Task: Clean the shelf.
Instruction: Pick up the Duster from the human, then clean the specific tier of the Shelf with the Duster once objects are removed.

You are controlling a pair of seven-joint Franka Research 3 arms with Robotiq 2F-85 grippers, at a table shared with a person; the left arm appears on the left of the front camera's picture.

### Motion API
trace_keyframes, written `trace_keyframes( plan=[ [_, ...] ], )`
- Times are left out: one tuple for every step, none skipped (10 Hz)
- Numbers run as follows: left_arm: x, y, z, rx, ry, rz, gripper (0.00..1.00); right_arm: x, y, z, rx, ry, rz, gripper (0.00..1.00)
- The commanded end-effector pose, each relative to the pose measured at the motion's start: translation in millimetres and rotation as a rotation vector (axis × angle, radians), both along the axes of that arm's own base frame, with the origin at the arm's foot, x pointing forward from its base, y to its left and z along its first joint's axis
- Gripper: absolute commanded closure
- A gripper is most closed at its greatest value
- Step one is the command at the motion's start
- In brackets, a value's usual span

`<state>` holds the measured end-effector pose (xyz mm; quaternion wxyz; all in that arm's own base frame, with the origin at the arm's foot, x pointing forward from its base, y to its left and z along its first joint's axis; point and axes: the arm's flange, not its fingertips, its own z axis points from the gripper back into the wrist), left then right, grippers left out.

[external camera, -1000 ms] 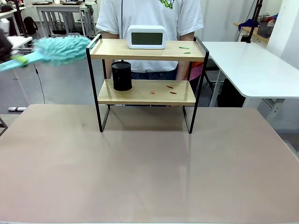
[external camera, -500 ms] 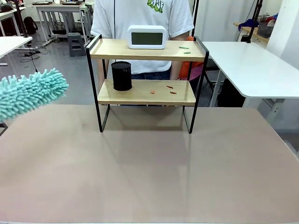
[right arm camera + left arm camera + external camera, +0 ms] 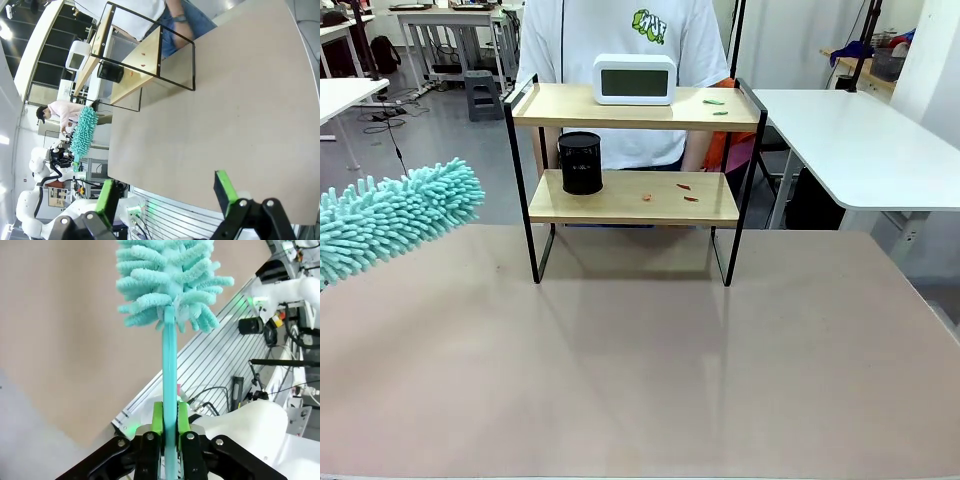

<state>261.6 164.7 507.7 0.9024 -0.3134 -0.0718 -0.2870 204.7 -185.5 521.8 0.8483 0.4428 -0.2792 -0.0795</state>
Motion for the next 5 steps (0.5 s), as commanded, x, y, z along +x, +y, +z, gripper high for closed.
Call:
trace_keyframes(
  plan=[
    [-1.7,5.1,8.0,-0.019,0.017,0.033,1.00,0.2,-0.2,1.1,0.005,-0.029,0.014,0.00],
    [-1.7,5.1,8.0,-0.019,0.017,0.033,1.00,0.2,-0.2,1.1,0.005,-0.029,0.014,0.00],
    [-1.7,5.1,8.0,-0.019,0.017,0.033,1.00,0.2,-0.2,1.1,0.005,-0.029,0.014,0.00],
    [-1.7,5.1,8.0,-0.019,0.017,0.033,1.00,0.2,-0.2,1.1,0.005,-0.029,0.014,0.00],
    [-1.7,5.1,8.0,-0.019,0.017,0.033,1.00,0.2,-0.2,1.1,0.005,-0.029,0.014,0.00]
  ],
)
